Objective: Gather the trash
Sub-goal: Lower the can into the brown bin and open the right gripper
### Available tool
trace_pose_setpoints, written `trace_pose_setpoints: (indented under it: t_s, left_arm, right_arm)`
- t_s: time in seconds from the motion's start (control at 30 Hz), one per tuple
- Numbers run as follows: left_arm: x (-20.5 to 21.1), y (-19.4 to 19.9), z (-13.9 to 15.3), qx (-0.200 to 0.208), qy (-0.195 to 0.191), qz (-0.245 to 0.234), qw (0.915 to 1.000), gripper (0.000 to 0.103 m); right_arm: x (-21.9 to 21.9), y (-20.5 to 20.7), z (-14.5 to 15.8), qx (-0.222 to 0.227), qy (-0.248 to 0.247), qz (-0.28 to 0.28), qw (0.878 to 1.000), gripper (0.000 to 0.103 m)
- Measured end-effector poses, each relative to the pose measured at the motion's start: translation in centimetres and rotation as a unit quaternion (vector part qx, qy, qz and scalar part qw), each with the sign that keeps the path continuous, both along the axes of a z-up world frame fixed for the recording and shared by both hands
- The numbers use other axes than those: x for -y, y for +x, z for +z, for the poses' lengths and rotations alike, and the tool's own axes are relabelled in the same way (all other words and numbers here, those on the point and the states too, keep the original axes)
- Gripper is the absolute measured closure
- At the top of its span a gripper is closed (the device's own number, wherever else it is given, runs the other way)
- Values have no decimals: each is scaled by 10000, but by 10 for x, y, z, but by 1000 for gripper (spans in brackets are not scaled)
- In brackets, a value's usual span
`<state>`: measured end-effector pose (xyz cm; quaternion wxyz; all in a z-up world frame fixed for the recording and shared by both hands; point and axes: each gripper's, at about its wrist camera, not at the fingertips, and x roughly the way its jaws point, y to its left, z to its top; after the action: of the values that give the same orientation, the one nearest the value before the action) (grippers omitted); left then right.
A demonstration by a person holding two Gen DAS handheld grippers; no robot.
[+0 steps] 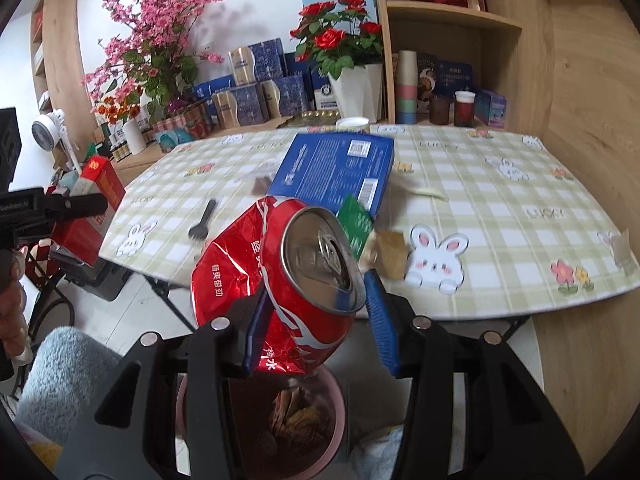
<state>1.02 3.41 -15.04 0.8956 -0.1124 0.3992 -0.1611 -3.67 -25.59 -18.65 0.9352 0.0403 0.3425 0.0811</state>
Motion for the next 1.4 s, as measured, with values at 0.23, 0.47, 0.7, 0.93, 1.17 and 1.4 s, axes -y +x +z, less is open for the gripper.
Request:
trace_pose_setpoints:
  t_s: [0.23, 0.47, 0.7, 0.93, 1.17, 1.4]
  left_arm:
    - [-1, -34, -8, 162, 116, -46, 9998, 49]
    - [-6, -42, -23, 102, 131, -30, 9999, 49]
    - [-13, -34, -40, -92, 43, 48, 9999, 49]
    - [-18, -26, -55, -244, 0, 94, 9997, 49]
    - [-19, -22, -64, -349, -13, 108, 9993, 49]
    - [-17, -15, -70, -408, -11, 74, 9991, 49]
  right_arm:
    - [-14, -13, -36, -421, 14, 190, 9989, 56]
    - [-37, -7, -67, -866, 61, 422, 9953, 56]
    - [-59, 10, -103, -1410, -109, 700, 9875, 56]
    - [-77, 30, -151, -2161, -350, 837, 9721, 56]
    - [-86, 39, -186, -2642, -502, 837, 9595, 55]
    - [-83, 38, -157, -2144, -344, 762, 9732, 21]
